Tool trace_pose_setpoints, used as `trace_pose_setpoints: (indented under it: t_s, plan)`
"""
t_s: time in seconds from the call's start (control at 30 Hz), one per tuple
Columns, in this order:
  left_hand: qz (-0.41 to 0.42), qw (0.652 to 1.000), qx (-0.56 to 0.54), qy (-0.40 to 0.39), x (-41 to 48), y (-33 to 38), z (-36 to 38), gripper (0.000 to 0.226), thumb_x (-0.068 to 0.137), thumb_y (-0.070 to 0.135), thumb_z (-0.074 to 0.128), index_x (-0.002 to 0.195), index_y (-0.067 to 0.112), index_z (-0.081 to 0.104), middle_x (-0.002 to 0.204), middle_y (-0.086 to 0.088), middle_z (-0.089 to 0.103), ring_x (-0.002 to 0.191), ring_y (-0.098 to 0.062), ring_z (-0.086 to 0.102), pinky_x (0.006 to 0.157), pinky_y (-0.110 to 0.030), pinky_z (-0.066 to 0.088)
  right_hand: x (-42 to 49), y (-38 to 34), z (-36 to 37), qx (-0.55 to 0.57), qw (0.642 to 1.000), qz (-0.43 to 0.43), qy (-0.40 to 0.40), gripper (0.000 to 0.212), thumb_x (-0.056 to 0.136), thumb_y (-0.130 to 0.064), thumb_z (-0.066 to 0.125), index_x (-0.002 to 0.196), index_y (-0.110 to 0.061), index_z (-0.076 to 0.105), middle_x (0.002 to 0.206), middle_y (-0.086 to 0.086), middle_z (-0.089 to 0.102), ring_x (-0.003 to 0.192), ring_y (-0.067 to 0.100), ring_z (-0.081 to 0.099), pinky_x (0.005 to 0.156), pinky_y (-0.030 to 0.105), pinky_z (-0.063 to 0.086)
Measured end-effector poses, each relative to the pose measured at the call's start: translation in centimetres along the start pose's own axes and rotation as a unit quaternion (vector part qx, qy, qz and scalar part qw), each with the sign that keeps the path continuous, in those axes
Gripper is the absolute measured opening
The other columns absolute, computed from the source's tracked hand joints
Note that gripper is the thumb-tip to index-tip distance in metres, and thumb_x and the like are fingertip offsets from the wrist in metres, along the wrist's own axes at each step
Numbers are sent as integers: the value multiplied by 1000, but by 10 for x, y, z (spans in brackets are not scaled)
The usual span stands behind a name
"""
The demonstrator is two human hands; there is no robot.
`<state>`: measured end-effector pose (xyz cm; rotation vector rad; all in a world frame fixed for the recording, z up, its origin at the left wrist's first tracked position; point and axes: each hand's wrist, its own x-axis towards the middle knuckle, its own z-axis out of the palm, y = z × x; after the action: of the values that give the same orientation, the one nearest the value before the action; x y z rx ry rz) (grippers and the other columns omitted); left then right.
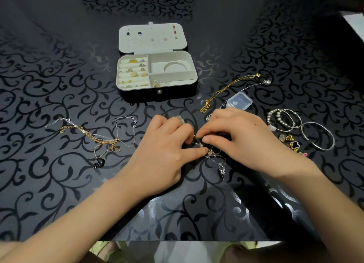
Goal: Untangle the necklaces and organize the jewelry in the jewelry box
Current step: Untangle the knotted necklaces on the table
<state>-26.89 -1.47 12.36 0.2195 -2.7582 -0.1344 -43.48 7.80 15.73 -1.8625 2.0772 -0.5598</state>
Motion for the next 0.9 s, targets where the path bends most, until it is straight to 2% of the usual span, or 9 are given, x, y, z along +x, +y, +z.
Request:
trace_pose_setpoints:
  t_s: [0.1,0.27,0.33,0.43,0.6,0.9]
  plan:
    - [-8,1000,1,-5,-1,-2,2,50,78,9,36,107,30,71,79,-3,54,77,-21,38,67,-37,26,8,-1,1,18,999,9,-36,10,84,-32,64,91,-35,71,84,-9,57,89,10,49,83,33,41]
    - [-9,1000,-4,-14,-5,-3,1,54,78,10,33,111,32,70,77,-2,51,76,-19,37,67,-38,28,9,-2,1,-34,995,14,-88,5,87,-33,60,88,-33,66,84,-12,50,89,4,41,74,24,28]
    - [-7,1000,-5,-21,-5,-2,0,55,76,10,33,110,33,70,77,-2,50,76,-19,36,68,-37,28,10,-4,0,-58,993,16,-102,5,89,-33,57,86,-32,61,85,-13,48,91,6,41,74,25,27]
    - [-6,1000,-9,-30,-6,-2,-1,57,73,10,33,109,33,70,77,-2,51,76,-19,36,69,-34,25,11,-6,2,-89,989,8,-119,11,93,-31,49,82,-32,49,89,-14,45,94,10,42,83,27,34]
    - [3,999,-17,-48,-4,1,-3,56,74,9,35,110,36,70,78,-1,51,75,-19,38,70,-31,18,12,-6,7,-80,992,30,-96,10,94,-26,46,84,-28,44,92,-10,44,88,7,36,82,24,32]
    - [10,997,-29,-64,-4,4,-5,57,74,10,33,112,35,68,80,-1,52,77,-18,36,70,-29,14,13,-2,7,-58,995,53,-60,11,93,-24,46,83,-27,45,88,-14,44,88,7,39,77,22,29]
